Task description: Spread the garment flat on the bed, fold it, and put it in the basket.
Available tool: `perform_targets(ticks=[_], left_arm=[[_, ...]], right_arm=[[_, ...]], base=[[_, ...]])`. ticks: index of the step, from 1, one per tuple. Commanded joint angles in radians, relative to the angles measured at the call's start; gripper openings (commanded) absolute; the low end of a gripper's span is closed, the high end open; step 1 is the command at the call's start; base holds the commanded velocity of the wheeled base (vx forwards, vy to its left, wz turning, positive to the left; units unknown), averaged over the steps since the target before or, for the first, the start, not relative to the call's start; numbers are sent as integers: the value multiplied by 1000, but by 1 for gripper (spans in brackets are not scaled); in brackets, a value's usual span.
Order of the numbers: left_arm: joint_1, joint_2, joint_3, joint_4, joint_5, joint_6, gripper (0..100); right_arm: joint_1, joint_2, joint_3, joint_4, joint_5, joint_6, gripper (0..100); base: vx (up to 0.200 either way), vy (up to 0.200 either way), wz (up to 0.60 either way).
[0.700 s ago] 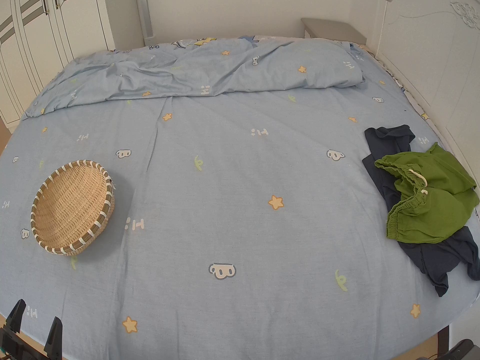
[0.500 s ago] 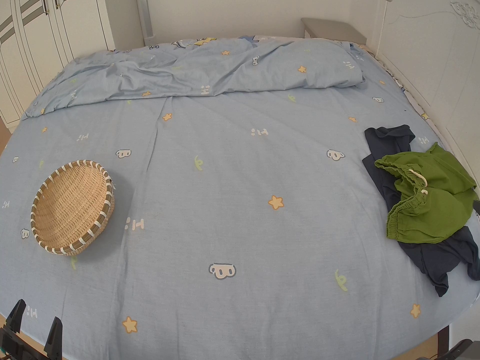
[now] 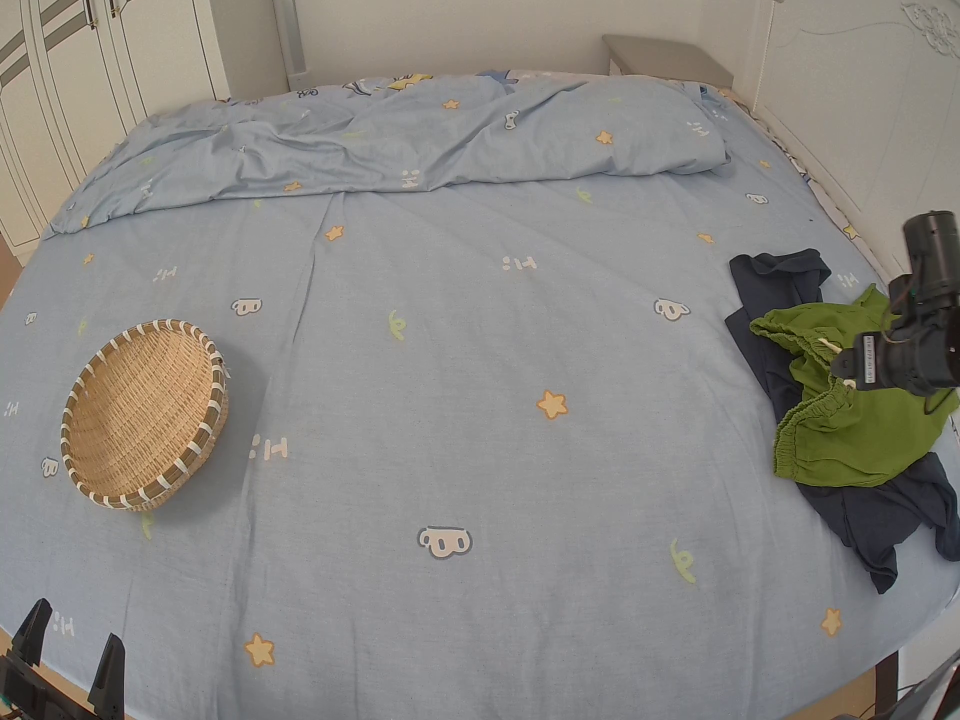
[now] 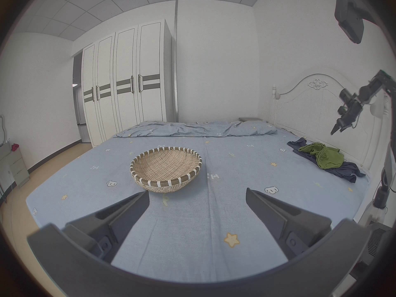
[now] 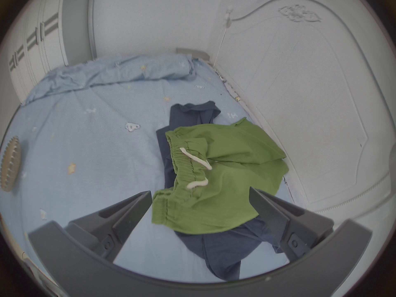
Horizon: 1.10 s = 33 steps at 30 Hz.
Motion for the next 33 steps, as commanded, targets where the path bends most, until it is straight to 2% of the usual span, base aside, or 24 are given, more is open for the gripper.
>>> perform_targets(ticks=[1, 7, 12, 24, 25, 33], left_arm=[[0, -16, 16, 0, 1, 0, 100], [0, -16, 16, 0, 1, 0, 100], [0, -16, 16, 0, 1, 0, 100], [0, -16, 16, 0, 1, 0, 100], [0, -16, 16, 0, 1, 0, 100], [0, -16, 16, 0, 1, 0, 100]], right_arm=[[13, 310, -165, -16, -74, 19, 100], [10, 331, -208, -15, -94, 39, 100], [6, 336, -207, -12, -146, 44, 100], [2, 336, -198, 8, -164, 50, 100], [2, 337, -198, 8, -164, 50, 0], [-1, 331, -211, 8, -163, 51, 0]], base=[[0, 0, 0], [0, 0, 0], [0, 0, 0], [0, 0, 0], [0, 0, 0], [0, 0, 0]])
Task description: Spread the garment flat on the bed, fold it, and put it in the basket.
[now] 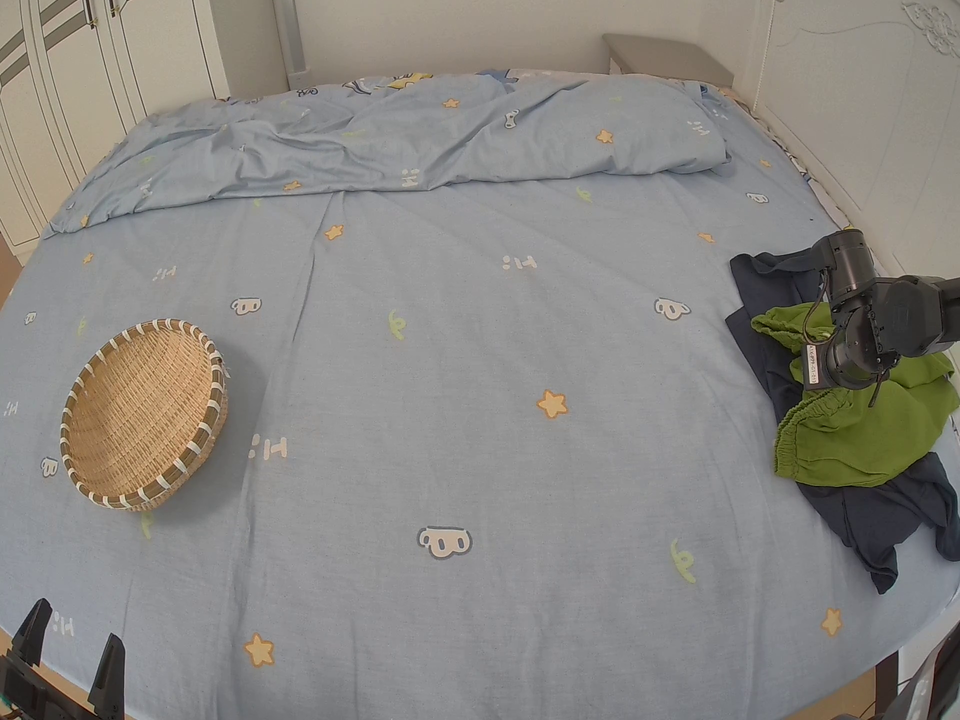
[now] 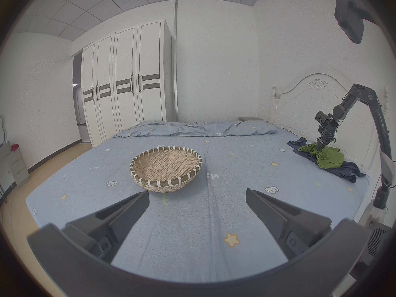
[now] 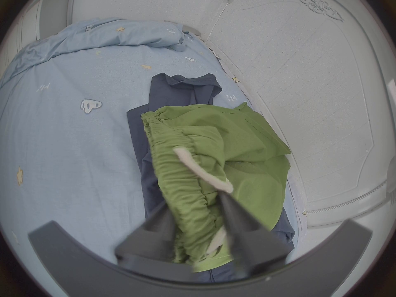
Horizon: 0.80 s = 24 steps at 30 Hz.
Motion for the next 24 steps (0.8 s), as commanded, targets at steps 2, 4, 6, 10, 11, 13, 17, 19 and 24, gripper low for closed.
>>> perform_targets(ticks=[2, 4, 6, 10, 11, 13, 17, 19, 24], left_arm=[[0, -16, 16, 0, 1, 0, 100], [0, -16, 16, 0, 1, 0, 100], [0, -16, 16, 0, 1, 0, 100], [0, -16, 16, 0, 1, 0, 100], [0, -16, 16, 0, 1, 0, 100], [0, -16, 16, 0, 1, 0, 100], [0, -16, 16, 0, 1, 0, 100], [0, -16, 16, 0, 1, 0, 100], [0, -16, 16, 0, 1, 0, 100]], right_arm=[[-6, -17, -12, 6, 1, -2, 0], [-6, -28, -18, 9, 2, -2, 0], [-6, -34, -23, 14, 4, -2, 0], [10, -60, -58, 93, 30, 8, 0], [13, -64, -66, 104, 44, 18, 0], [17, -83, -86, 132, 98, 51, 0], [47, -138, -149, 238, 248, 120, 0], [60, -161, -196, 310, 325, 156, 0], [93, -180, -313, 449, 532, 232, 0]], base=[[0, 0, 0], [0, 0, 0], [0, 0, 0], [0, 0, 0], [0, 0, 0], [0, 0, 0], [0, 0, 0], [0, 0, 0], [0, 0, 0]])
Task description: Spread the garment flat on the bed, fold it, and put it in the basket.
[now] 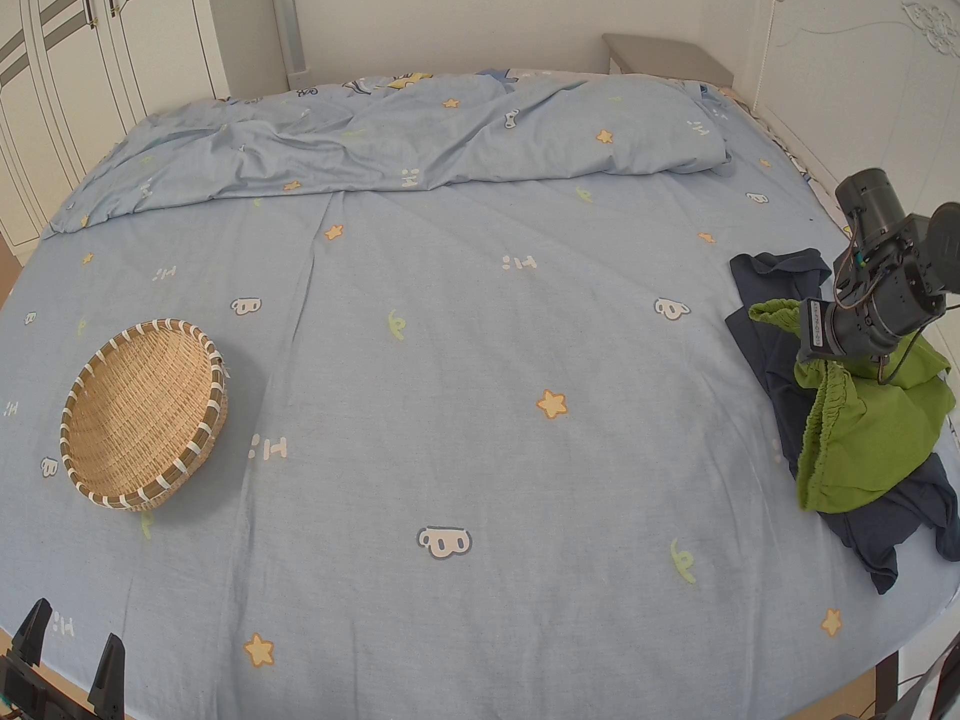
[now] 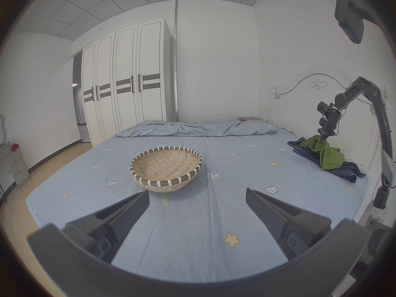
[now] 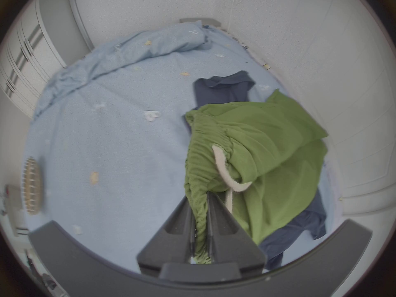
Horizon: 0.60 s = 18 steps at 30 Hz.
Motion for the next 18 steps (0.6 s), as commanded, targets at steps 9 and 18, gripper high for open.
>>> perform_targets(ticks=[9, 18], left_arm=[[0, -16, 16, 0, 0, 0, 100], [0, -16, 16, 0, 0, 0, 100]], right_arm=[[161, -46, -193, 99, 228, 172, 0], [360, -3, -307, 109, 244, 229, 0]], base=[[0, 0, 0], [0, 0, 0]])
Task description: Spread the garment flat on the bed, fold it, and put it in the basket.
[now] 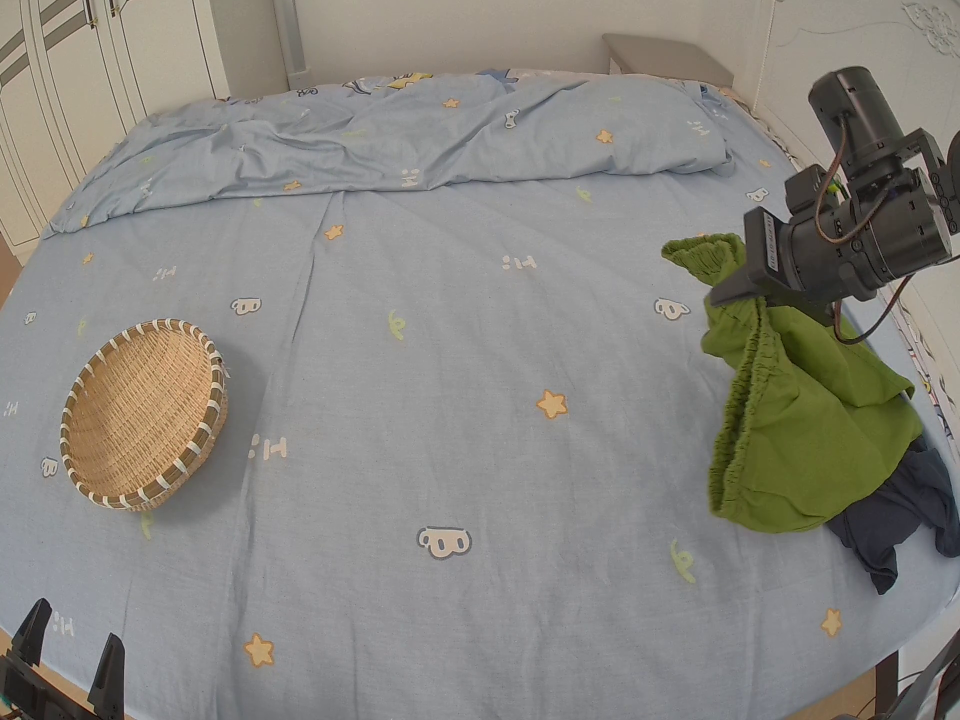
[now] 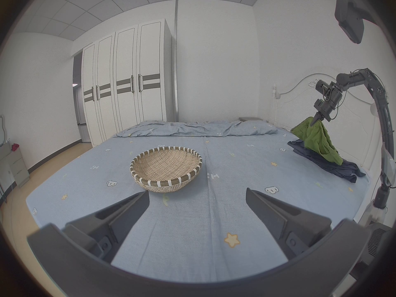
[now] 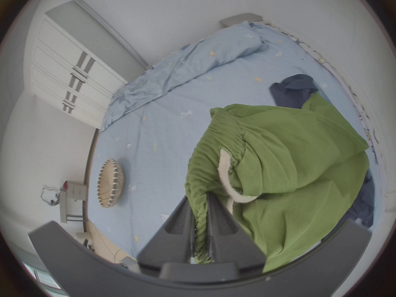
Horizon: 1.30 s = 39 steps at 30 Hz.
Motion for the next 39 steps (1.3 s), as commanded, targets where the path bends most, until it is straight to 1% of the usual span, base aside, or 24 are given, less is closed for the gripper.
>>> perform_targets(ticks=[1, 6, 8, 9, 16, 27, 30, 32, 34, 35, 39], left_arm=[[0, -16, 16, 0, 0, 0, 100], [0, -16, 16, 0, 0, 0, 100], [0, -16, 16, 0, 0, 0, 100], [0, -16, 16, 0, 0, 0, 100], [0, -16, 16, 0, 0, 0, 100], [0, -16, 16, 0, 0, 0, 100], [0, -16, 16, 0, 0, 0, 100], [0, -16, 16, 0, 0, 0, 100], [0, -16, 16, 0, 0, 0, 100], [0, -16, 18, -2, -4, 3, 100], [0, -16, 16, 0, -1, -5, 100]], right_arm=[[123, 44, -80, -3, 5, 29, 0], [250, 120, -168, -27, 2, 104, 0], [256, 125, -171, -29, 2, 109, 0], [289, 168, -203, -47, 2, 123, 0], [348, 223, -241, -93, 1, 127, 0], [358, 297, -227, -118, 5, 123, 0], [359, 324, -233, -159, 14, 123, 0], [361, 353, -235, -251, 25, 132, 0], [362, 363, -235, -279, 27, 134, 0], [367, 375, -237, -319, 28, 137, 0], [365, 381, -232, -357, 31, 146, 0]], base=[[0, 0, 0], [0, 0, 0], [0, 0, 0], [0, 0, 0], [0, 0, 0], [0, 0, 0], [0, 0, 0], [0, 0, 0], [0, 0, 0], [0, 0, 0], [0, 0, 0]])
